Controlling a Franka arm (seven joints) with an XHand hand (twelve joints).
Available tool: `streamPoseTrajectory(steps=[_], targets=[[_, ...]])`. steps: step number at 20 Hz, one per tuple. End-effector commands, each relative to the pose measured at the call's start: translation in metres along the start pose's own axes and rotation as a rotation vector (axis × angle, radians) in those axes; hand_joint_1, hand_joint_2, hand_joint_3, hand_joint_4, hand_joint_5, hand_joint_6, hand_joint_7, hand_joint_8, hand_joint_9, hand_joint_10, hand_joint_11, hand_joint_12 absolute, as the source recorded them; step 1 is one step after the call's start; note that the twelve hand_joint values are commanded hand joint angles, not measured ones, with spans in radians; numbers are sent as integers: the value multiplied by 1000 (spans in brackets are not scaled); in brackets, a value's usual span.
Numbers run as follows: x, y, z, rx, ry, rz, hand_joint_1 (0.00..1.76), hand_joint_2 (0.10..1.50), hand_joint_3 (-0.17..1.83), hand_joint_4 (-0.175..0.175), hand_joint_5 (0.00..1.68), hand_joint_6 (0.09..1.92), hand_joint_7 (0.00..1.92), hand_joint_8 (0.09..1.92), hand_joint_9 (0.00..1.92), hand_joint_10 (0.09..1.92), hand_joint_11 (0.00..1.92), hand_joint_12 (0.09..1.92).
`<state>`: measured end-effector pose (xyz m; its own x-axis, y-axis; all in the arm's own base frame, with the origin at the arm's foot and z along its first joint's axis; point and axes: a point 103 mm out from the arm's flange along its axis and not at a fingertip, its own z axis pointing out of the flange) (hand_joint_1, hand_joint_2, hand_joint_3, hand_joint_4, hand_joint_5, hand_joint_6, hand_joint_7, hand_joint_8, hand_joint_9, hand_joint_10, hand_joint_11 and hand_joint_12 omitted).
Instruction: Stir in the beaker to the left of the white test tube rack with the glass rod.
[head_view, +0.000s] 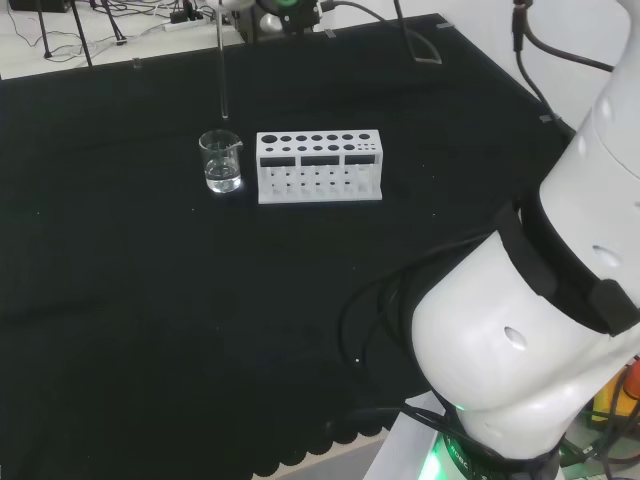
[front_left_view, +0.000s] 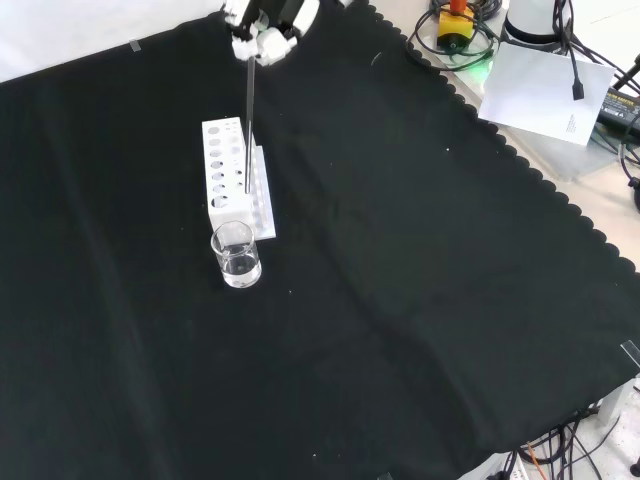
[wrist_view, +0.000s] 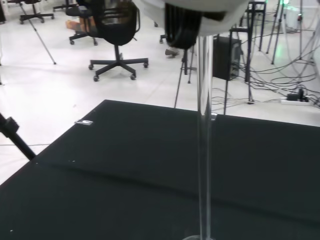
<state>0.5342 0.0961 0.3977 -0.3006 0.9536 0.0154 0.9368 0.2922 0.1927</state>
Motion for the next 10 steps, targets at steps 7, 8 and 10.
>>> streamPoseTrajectory(steps=[7, 8, 10], targets=[[1, 31, 41, -12, 19, -53, 1304, 807, 514, -175, 1069, 676, 1163, 1107, 1706, 860, 1699, 753], [-1, 33, 43, -11, 20, -52, 1304, 807, 514, -175, 1069, 675, 1164, 1107, 1707, 860, 1699, 753], [-5, 36, 48, -9, 23, -51, 1304, 807, 514, -175, 1069, 675, 1164, 1106, 1707, 860, 1699, 754]])
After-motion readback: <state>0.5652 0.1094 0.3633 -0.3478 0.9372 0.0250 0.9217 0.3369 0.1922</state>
